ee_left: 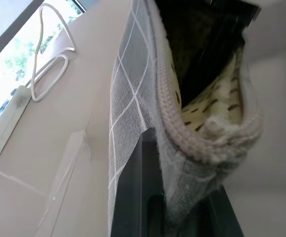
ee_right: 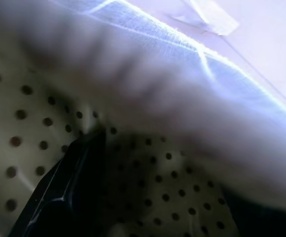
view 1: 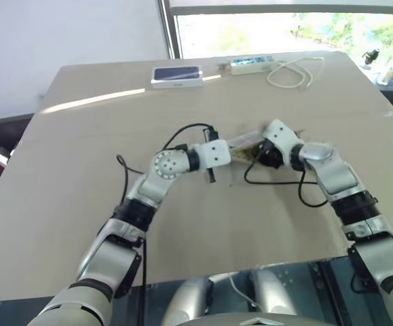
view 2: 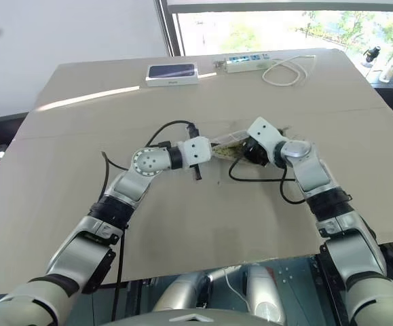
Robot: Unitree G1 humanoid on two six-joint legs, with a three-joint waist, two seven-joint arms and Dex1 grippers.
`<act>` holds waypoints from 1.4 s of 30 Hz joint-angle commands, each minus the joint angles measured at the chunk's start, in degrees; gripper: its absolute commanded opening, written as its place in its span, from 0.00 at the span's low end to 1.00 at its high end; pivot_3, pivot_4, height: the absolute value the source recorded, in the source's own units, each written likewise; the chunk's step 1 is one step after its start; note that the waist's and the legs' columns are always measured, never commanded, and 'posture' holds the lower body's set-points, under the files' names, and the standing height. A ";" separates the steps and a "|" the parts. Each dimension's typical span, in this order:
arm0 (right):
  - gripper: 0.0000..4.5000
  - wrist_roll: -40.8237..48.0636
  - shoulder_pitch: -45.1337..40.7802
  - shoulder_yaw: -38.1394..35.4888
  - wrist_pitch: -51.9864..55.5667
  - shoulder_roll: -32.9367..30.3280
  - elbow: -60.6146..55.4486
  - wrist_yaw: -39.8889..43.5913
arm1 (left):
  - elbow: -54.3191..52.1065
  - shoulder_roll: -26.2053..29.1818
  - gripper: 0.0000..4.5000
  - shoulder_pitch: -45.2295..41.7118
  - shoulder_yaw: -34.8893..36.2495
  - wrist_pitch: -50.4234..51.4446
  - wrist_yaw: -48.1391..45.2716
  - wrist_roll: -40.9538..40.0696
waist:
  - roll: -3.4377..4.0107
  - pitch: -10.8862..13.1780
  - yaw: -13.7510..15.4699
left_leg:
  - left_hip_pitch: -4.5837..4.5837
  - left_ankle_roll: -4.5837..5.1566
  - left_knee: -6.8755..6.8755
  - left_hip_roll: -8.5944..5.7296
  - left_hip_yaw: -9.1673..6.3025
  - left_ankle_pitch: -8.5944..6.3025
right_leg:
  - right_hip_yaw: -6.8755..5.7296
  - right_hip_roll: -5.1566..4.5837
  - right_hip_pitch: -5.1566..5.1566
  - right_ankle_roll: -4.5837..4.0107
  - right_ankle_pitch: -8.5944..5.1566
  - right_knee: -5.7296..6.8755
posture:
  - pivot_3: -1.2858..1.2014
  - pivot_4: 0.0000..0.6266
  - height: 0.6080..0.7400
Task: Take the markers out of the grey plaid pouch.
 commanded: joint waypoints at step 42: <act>0.65 3.07 -9.49 -6.31 -3.93 7.17 16.41 -4.22 | -11.08 -5.59 0.00 -3.14 8.47 20.59 -4.86 -15.43 | 0.00 0.00 -0.13 | -0.01 -0.01 -0.01 0.01 -0.01 0.01 | 0.01 0.00 -0.01 0.00 0.00 -0.02 | 0.52 0.24 1.00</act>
